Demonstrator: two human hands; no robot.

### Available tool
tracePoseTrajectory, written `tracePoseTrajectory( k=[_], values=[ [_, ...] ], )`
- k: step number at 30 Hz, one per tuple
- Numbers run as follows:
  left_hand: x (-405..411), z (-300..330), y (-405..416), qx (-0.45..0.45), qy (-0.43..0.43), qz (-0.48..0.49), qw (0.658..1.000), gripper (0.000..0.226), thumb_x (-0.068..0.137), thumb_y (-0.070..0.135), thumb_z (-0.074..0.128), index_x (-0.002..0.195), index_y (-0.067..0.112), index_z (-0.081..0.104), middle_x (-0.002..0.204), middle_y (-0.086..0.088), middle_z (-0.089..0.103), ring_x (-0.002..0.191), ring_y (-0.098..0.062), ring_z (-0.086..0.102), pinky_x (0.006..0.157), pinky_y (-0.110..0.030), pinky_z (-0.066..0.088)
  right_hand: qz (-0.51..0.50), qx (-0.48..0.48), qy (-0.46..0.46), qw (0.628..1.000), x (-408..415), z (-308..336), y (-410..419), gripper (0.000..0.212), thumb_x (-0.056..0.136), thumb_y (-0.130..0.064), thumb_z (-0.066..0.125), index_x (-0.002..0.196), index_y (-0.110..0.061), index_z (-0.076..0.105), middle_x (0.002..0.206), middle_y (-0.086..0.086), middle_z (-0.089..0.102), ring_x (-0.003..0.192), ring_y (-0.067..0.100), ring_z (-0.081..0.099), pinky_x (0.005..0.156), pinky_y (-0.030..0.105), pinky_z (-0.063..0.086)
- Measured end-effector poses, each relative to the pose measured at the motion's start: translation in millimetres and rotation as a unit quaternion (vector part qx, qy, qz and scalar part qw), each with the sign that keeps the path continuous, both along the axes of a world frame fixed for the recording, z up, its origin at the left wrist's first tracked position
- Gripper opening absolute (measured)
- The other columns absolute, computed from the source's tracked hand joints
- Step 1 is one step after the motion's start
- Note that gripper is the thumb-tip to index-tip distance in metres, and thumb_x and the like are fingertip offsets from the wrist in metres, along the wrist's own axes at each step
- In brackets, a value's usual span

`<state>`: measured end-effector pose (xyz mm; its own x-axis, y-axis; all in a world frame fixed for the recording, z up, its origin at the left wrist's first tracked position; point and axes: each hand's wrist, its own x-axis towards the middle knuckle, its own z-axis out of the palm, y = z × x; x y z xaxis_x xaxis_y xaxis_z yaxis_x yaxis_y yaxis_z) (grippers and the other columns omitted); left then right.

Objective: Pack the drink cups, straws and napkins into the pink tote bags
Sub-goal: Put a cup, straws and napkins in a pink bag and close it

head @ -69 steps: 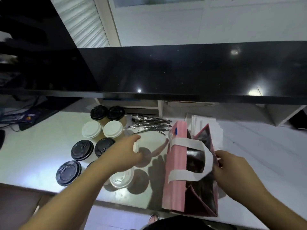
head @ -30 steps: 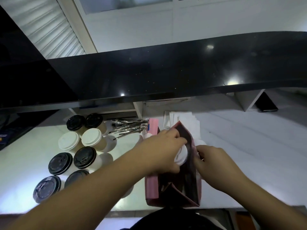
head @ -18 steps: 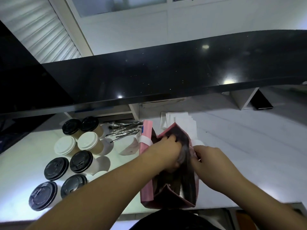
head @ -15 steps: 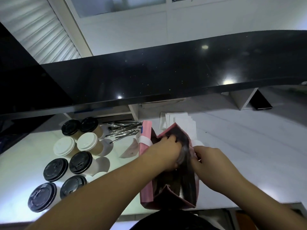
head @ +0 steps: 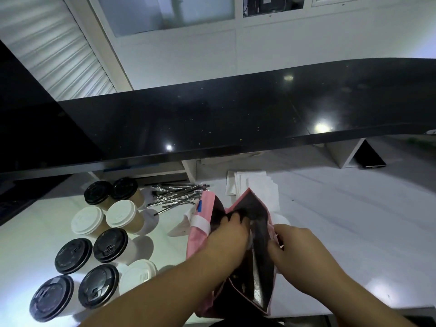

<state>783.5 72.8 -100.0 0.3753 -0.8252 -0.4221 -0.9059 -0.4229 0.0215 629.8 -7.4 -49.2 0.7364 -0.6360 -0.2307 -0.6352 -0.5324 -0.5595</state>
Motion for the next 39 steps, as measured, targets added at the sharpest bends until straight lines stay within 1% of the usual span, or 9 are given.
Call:
tracePoseTrajectory(
  k=[9, 12, 15, 17, 20, 24, 27, 34, 39],
  values=[
    [-2, 48, -5, 0.032, 0.062, 0.011, 0.998, 0.05, 0.1, 0.023, 0.064, 0.145, 0.007, 0.05, 0.142, -0.02, 0.049, 0.125, -0.04, 0.056, 0.099, -0.045, 0.048, 0.009, -0.019, -0.006, 1.0, 6, -3, 1, 0.032, 0.098, -0.031, 0.048, 0.073, -0.013, 0.053, 0.062, 0.006, 0.059, 0.06, 0.024, 0.057, 0.053, 0.039, 0.043],
    [-2, 90, 2, -0.097, 0.134, -0.028, 0.986, 0.023, 0.1, 0.02, 0.058, 0.119, 0.014, 0.069, 0.119, -0.008, 0.067, 0.109, -0.025, 0.065, 0.081, -0.032, 0.048, 0.015, -0.029, -0.02, 0.999, 7, 0, -1, 0.033, 0.1, -0.032, 0.048, 0.07, -0.019, 0.054, 0.06, 0.002, 0.06, 0.056, 0.017, 0.056, 0.05, 0.034, 0.04],
    [20, 129, 36, -0.299, 0.186, 0.005, 0.936, 0.019, 0.099, 0.025, 0.059, 0.11, 0.04, 0.063, 0.11, 0.017, 0.064, 0.1, 0.001, 0.059, 0.081, -0.017, 0.051, 0.028, -0.032, -0.027, 0.999, 10, 2, -3, 0.037, 0.102, -0.035, 0.048, 0.068, -0.022, 0.056, 0.059, -0.001, 0.06, 0.054, 0.014, 0.056, 0.046, 0.03, 0.037],
    [49, 131, 73, -0.341, 0.147, 0.083, 0.925, 0.021, 0.095, 0.021, 0.058, 0.1, 0.041, 0.054, 0.102, 0.02, 0.059, 0.095, 0.001, 0.057, 0.07, -0.017, 0.049, 0.03, -0.018, -0.022, 0.999, 13, 1, -2, 0.042, 0.103, -0.041, 0.046, 0.07, -0.02, 0.06, 0.059, -0.001, 0.062, 0.055, 0.016, 0.058, 0.051, 0.037, 0.049],
    [90, 97, 136, -0.167, 0.058, 0.168, 0.97, 0.026, 0.087, 0.022, 0.061, 0.103, 0.038, 0.047, 0.108, 0.017, 0.056, 0.091, -0.008, 0.054, 0.067, -0.024, 0.042, 0.022, -0.023, -0.022, 0.999, 14, -2, -1, 0.045, 0.103, -0.042, 0.046, 0.069, -0.018, 0.06, 0.057, 0.0, 0.061, 0.053, 0.018, 0.059, 0.051, 0.037, 0.049],
    [96, 34, 201, 0.074, 0.049, 0.167, 0.982, 0.084, 0.08, 0.047, 0.076, 0.151, 0.029, 0.036, 0.154, 0.007, 0.038, 0.137, -0.021, 0.041, 0.105, -0.038, 0.047, 0.025, -0.027, -0.026, 0.999, 14, -1, -2, 0.047, 0.102, -0.043, 0.046, 0.063, -0.019, 0.058, 0.051, 0.0, 0.06, 0.047, 0.015, 0.056, 0.043, 0.031, 0.039],
    [96, 11, 218, 0.082, 0.053, 0.197, 0.976, 0.106, 0.07, 0.051, 0.085, 0.157, 0.03, 0.028, 0.157, 0.003, 0.033, 0.142, -0.025, 0.037, 0.109, -0.043, 0.047, 0.026, -0.027, -0.027, 0.999, 16, -2, -1, 0.051, 0.101, -0.045, 0.046, 0.06, -0.016, 0.053, 0.048, 0.002, 0.057, 0.046, 0.019, 0.054, 0.044, 0.031, 0.034],
    [90, 18, 207, 0.048, 0.024, 0.205, 0.977, 0.086, 0.077, 0.034, 0.079, 0.151, 0.027, 0.035, 0.142, -0.003, 0.043, 0.129, -0.029, 0.045, 0.1, -0.039, 0.049, 0.028, -0.029, -0.021, 0.999, 18, -4, -1, 0.049, 0.1, -0.043, 0.048, 0.064, -0.013, 0.057, 0.051, 0.003, 0.058, 0.05, 0.023, 0.058, 0.046, 0.035, 0.041],
    [81, 113, 181, -0.14, -0.007, 0.2, 0.97, 0.093, 0.072, 0.038, 0.082, 0.152, 0.039, 0.034, 0.144, 0.006, 0.039, 0.131, -0.024, 0.041, 0.095, -0.036, 0.043, 0.031, -0.035, -0.014, 0.999, 16, -2, -1, 0.045, 0.101, -0.041, 0.05, 0.065, -0.016, 0.057, 0.052, 0.001, 0.059, 0.048, 0.019, 0.057, 0.047, 0.039, 0.048]
  ],
)
